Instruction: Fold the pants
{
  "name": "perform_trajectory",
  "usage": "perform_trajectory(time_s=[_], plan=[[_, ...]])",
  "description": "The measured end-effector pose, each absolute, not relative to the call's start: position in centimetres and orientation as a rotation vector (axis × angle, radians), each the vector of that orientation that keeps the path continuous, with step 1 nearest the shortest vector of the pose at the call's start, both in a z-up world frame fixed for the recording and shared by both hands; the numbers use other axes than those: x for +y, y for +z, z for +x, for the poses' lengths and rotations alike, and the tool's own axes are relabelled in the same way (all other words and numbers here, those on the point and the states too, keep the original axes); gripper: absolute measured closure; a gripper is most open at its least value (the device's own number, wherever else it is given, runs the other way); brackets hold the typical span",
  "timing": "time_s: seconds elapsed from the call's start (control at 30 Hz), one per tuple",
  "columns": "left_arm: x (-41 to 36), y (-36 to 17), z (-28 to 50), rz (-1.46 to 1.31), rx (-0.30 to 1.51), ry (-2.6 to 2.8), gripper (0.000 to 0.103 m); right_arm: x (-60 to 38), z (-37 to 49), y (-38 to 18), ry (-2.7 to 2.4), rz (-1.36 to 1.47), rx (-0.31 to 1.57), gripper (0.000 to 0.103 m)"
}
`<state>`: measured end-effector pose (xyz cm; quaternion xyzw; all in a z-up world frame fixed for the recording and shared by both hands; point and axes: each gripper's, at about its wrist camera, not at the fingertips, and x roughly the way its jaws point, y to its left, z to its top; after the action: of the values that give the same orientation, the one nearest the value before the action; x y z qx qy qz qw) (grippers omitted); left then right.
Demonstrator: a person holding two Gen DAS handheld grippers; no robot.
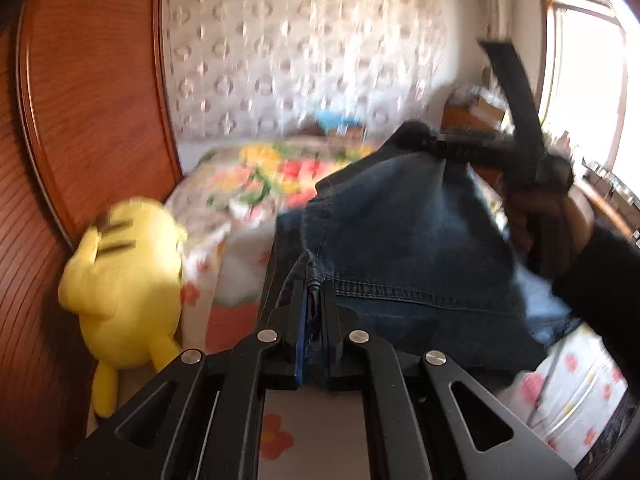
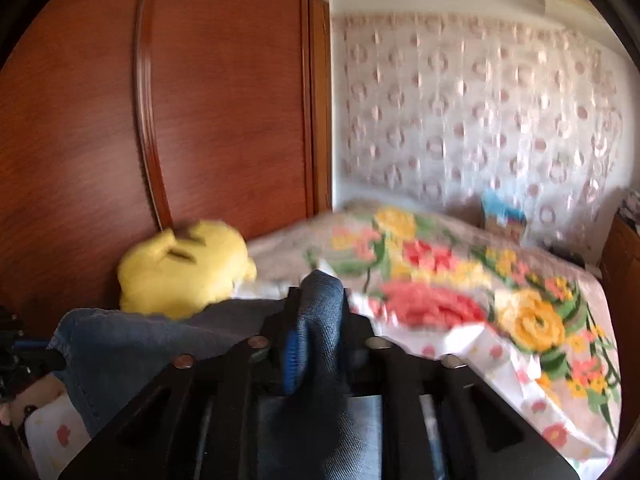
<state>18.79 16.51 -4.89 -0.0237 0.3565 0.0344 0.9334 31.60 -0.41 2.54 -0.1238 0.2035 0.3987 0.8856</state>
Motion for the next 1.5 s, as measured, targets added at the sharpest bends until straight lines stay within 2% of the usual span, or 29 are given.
perform_trajectory(time_s=[0.03, 0.17, 0.23, 0.33, 0.43, 0.5, 0.57, 0.77, 1.07, 1.5], plan=[[16.6, -5.9, 19.1, -0.047, 0.763, 0.072, 0.096, -0.1, 32.2, 1.7, 0.811, -0.28, 0.468, 0.061], [17.0, -8.8, 19.6, -0.074, 0.842, 0.072, 0.096, -0.2, 32.9, -0.7, 0.767, -0.339, 0.57, 0.058], [17.0, -8.7, 19.5, -0.075, 0.842, 0.068, 0.092, -0.8, 32.8, -0.9, 0.768, -0.346, 0.591, 0.058], [17.2, -8.0, 19.7, -0.071, 0.823, 0.071, 0.08, -2.0, 32.3, -0.6, 0.77, -0.344, 0.604, 0.058], [17.6, -7.3, 19.5, -0.084, 0.799, 0.071, 0.059, -3.2, 32.1, 0.0, 0.76, -0.316, 0.625, 0.057], [17.8, -7.0, 19.5, -0.092, 0.788, 0.065, 0.055, -3.8, 31.7, 0.8, 0.751, -0.295, 0.624, 0.054], [18.1, -6.9, 19.9, -0.091, 0.786, 0.063, 0.054, -4.0, 30.6, 2.0, 0.749, -0.277, 0.599, 0.044], [17.6, -5.7, 20.5, -0.099, 0.734, 0.054, 0.055, -6.9, 28.8, 2.0, 0.748, -0.224, 0.557, 0.035], [17.3, -5.0, 26.2, -0.072, 0.758, -0.007, 0.055, -10.6, 27.6, -0.3, 0.716, -0.209, 0.61, 0.034], [16.4, -8.4, 35.7, -0.042, 0.903, -0.075, 0.055, -16.3, 26.8, -2.8, 0.622, -0.133, 0.699, 0.033]])
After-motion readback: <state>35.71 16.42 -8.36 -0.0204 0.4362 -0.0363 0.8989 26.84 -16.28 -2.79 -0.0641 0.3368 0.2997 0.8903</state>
